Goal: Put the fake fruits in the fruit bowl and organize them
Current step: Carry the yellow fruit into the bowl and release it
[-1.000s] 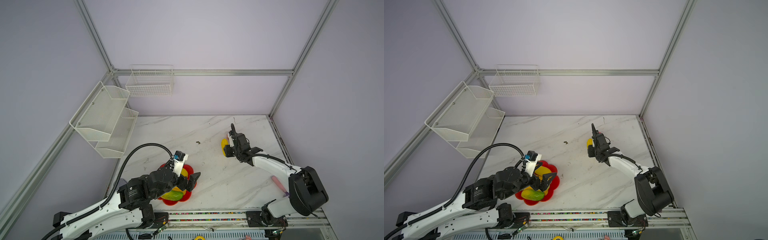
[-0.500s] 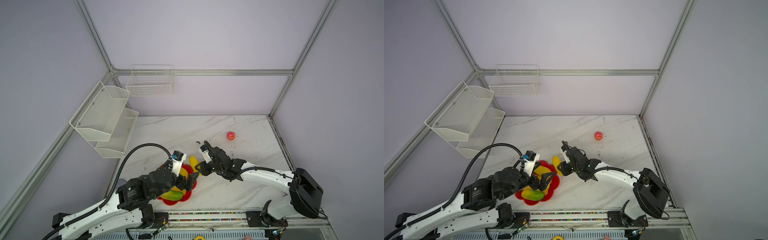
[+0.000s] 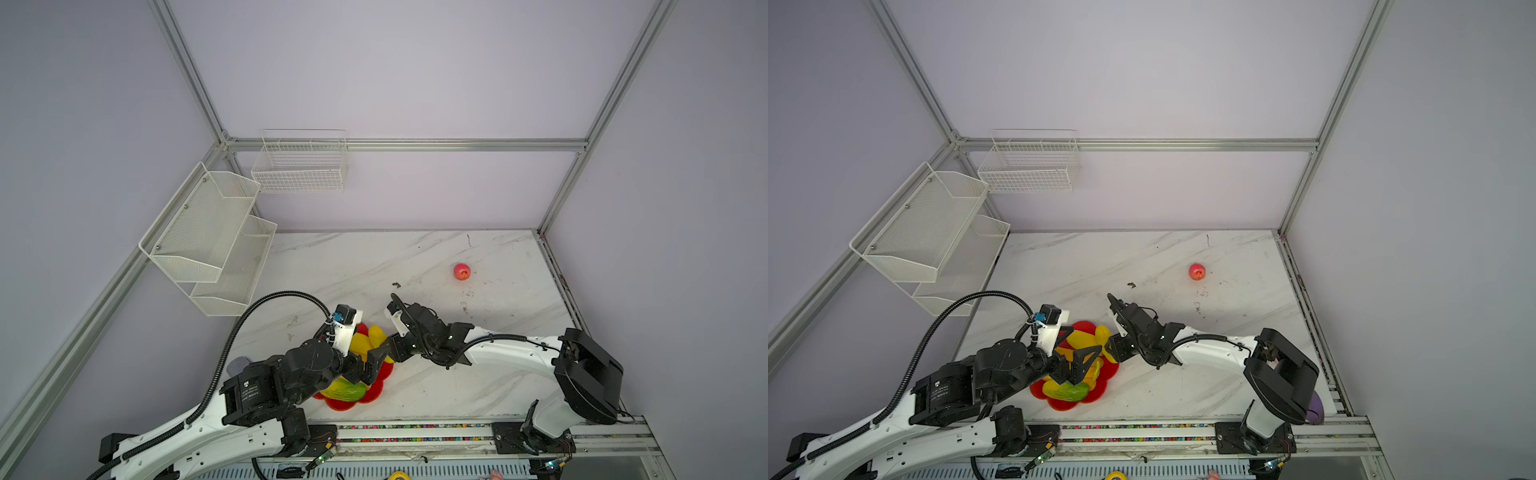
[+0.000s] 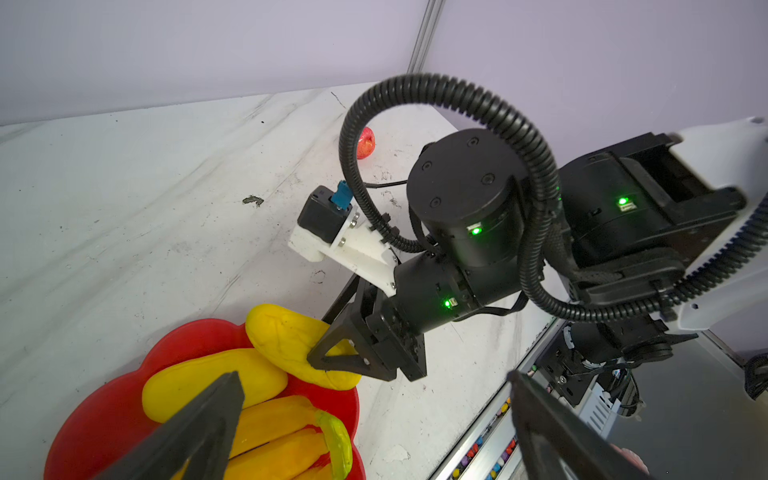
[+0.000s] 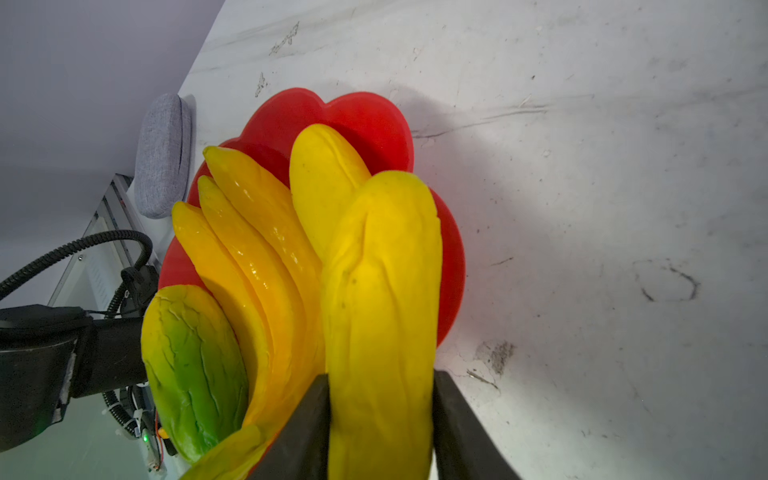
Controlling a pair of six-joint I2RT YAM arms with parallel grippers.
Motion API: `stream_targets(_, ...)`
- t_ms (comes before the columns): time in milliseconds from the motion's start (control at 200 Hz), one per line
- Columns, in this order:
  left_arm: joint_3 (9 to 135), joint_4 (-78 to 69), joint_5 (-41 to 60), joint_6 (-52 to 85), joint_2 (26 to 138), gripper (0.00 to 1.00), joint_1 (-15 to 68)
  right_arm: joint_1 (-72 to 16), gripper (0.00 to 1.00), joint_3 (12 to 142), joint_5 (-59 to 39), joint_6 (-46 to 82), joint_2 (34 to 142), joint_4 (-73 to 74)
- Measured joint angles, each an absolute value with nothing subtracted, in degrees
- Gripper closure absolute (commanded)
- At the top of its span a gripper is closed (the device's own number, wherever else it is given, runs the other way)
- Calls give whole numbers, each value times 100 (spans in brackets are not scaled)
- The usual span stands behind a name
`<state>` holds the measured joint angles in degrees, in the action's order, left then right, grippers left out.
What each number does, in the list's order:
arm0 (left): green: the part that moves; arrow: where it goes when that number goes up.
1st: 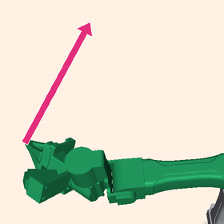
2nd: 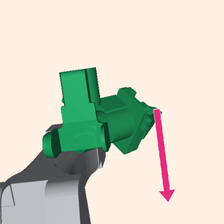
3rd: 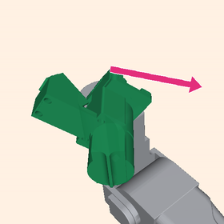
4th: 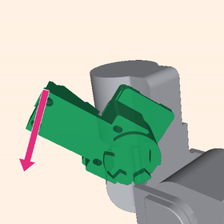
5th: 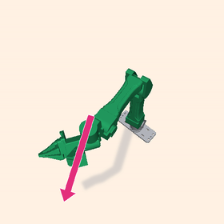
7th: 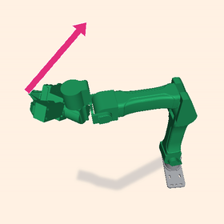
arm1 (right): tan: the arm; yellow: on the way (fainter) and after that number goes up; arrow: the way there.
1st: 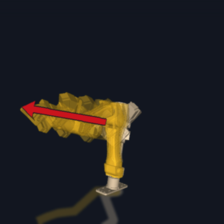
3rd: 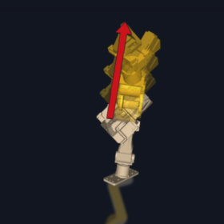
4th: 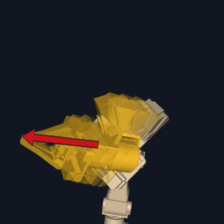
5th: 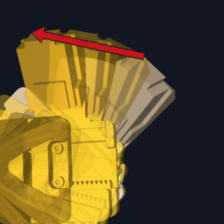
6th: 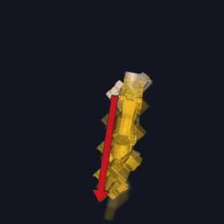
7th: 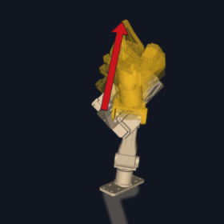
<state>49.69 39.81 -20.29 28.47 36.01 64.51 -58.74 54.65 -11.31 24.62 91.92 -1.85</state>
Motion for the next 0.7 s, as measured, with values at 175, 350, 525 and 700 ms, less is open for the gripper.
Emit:
stream_targets(175,4969,4036,-2062,2849,3535,0,6451,-5918,54,5492,-1079,2497,9249,-193)
stream_targets(350,4912,4045,-2086,2849,3535,0,6451,-5920,43,5564,-985,2486,9249,-202)
stream_targets(525,4895,4049,-2091,2849,3535,0,6451,-5922,38,5618,-978,2480,9262,-215)
stream_targets(700,4890,4049,-2106,2851,3524,0,6451,-5933,34,5710,-910,2469,9271,-239)
